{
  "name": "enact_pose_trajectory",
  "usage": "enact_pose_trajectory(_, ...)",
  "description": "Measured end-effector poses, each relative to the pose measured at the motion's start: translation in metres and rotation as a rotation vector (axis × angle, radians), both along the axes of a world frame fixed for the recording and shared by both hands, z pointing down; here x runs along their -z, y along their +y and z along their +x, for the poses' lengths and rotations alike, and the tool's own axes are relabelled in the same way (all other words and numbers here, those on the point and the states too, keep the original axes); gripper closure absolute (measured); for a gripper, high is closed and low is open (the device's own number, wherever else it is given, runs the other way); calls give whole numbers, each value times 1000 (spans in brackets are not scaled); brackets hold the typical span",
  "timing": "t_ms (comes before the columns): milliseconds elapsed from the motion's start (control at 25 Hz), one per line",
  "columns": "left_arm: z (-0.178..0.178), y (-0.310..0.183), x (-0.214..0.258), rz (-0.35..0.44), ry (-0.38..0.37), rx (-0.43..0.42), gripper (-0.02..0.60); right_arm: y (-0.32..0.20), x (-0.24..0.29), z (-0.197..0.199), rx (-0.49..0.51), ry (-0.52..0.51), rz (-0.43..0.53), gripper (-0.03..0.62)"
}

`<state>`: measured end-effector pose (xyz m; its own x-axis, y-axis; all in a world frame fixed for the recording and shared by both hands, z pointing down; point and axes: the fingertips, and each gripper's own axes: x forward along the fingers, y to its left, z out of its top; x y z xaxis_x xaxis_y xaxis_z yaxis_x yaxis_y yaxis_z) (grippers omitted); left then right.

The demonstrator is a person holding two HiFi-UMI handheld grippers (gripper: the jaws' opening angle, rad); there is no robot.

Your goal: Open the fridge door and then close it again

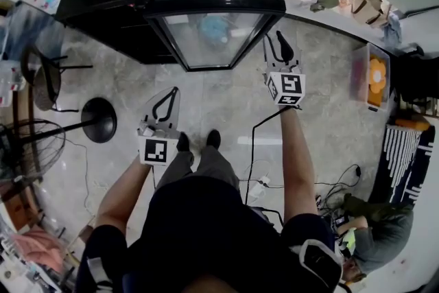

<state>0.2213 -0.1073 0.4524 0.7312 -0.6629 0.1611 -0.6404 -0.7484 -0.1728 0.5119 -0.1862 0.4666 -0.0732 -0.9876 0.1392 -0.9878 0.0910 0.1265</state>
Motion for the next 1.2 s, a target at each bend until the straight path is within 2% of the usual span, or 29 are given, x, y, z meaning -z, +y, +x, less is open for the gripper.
enact_pose_trajectory(80, 0, 1, 4, 2, 19, 3, 558, 10, 9, -10, 7, -13, 16, 472)
enact_pose_trajectory(160, 0, 2, 8, 10, 30, 1, 558, 19, 19, -19, 16, -17, 29, 477)
enact_pose_trajectory(320, -1, 5, 11, 9, 28, -4, 558, 35, 34, -37, 27, -5, 48, 542)
enact_pose_trajectory(480, -5, 8, 15, 7, 38, -1, 558, 52, 49, -53, 32, -18, 76, 572)
enact_pose_trajectory(640, -8, 10, 21, 28, 38, -8, 558, 69, 61, -72, 41, -42, 82, 574)
enact_pose_trajectory(1000, -23, 20, 37, 24, 76, 24, 558, 115, 78, -121, 61, -104, 68, 575)
enact_pose_trajectory(1200, -33, 22, 46, 29, 118, 45, 558, 135, 90, -144, 51, -66, 63, 574)
